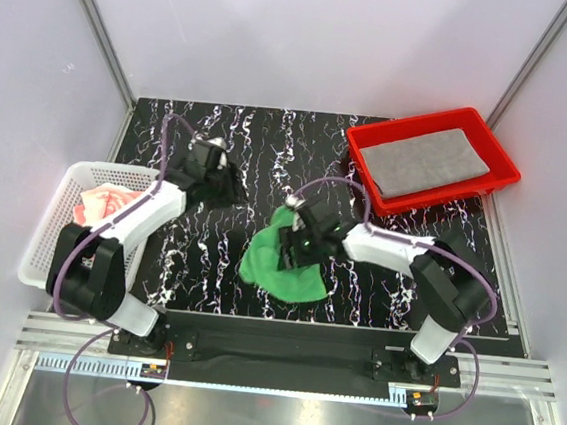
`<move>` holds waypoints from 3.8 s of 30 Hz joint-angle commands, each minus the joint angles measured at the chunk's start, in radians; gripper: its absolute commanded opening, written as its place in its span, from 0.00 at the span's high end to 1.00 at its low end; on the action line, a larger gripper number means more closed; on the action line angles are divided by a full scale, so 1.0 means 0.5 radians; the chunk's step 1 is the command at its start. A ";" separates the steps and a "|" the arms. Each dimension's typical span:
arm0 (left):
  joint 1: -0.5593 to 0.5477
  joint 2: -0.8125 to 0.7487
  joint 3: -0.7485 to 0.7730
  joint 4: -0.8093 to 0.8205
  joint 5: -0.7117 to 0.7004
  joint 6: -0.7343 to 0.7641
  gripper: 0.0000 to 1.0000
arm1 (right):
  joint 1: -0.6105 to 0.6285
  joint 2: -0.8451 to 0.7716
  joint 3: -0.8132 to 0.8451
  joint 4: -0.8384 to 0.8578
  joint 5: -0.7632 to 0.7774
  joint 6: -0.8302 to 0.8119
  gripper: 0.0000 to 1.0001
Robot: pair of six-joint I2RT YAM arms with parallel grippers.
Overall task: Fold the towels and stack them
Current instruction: Move the towel to the center of the board, then flatten out the crumpled towel
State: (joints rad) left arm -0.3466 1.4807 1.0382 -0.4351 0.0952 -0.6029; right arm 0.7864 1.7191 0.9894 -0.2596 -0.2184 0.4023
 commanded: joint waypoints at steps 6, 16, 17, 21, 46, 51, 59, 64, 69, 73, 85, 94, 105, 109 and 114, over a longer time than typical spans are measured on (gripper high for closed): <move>0.153 -0.142 -0.052 0.005 0.006 0.046 0.41 | 0.216 -0.201 0.003 -0.207 0.191 0.042 0.35; -0.025 0.186 0.004 -0.032 -0.184 0.077 0.41 | -0.237 -0.521 0.013 -0.407 0.633 0.361 0.32; -0.028 0.211 0.001 -0.020 -0.184 0.077 0.41 | -0.293 -0.521 -0.003 -0.392 0.630 0.370 0.34; -0.037 0.346 -0.002 0.002 -0.163 0.052 0.42 | -0.450 -0.399 0.030 -0.312 0.639 0.355 0.40; -0.117 0.665 -0.042 0.263 -0.028 -0.021 0.55 | -0.585 0.111 0.215 -0.073 0.504 0.680 0.41; -0.117 0.683 -0.003 0.238 -0.031 -0.009 0.79 | -0.582 0.179 0.181 -0.070 0.495 0.696 0.44; -0.117 0.637 0.065 0.186 -0.037 0.028 1.00 | -0.585 0.191 0.190 -0.073 0.480 0.696 0.49; -0.120 0.619 0.080 0.180 0.003 0.040 1.00 | -0.582 0.240 0.227 -0.058 0.440 0.665 0.66; -0.117 0.561 0.248 -0.003 -0.049 0.125 1.00 | -0.588 0.173 0.370 -0.082 0.489 0.409 1.00; -0.117 0.325 0.601 -0.307 -0.303 0.248 1.00 | -0.625 -0.005 0.671 -0.223 0.584 0.116 1.00; -0.117 -0.301 1.302 -0.584 -0.335 0.549 1.00 | -0.634 -0.787 1.049 -0.039 0.651 -0.571 1.00; -0.209 -0.955 1.047 -0.409 0.088 0.592 1.00 | -0.631 -1.493 0.688 0.035 0.158 -0.615 1.00; -0.270 -1.179 1.200 -0.443 0.509 0.454 1.00 | -0.631 -1.855 0.752 -0.009 -0.198 -0.464 1.00; -0.270 -1.032 1.362 -0.519 0.347 0.543 1.00 | -0.631 -1.700 0.840 0.025 -0.100 -0.623 1.00; -0.252 -0.649 1.443 -0.599 -0.116 0.690 1.00 | -0.634 -1.362 0.856 0.117 0.108 -0.924 1.00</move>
State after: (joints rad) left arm -0.4831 1.0241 1.7451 -0.7120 0.2100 -0.3202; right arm 0.4763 0.9230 1.4055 -0.2447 -0.2577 0.0578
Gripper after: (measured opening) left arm 0.012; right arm 0.011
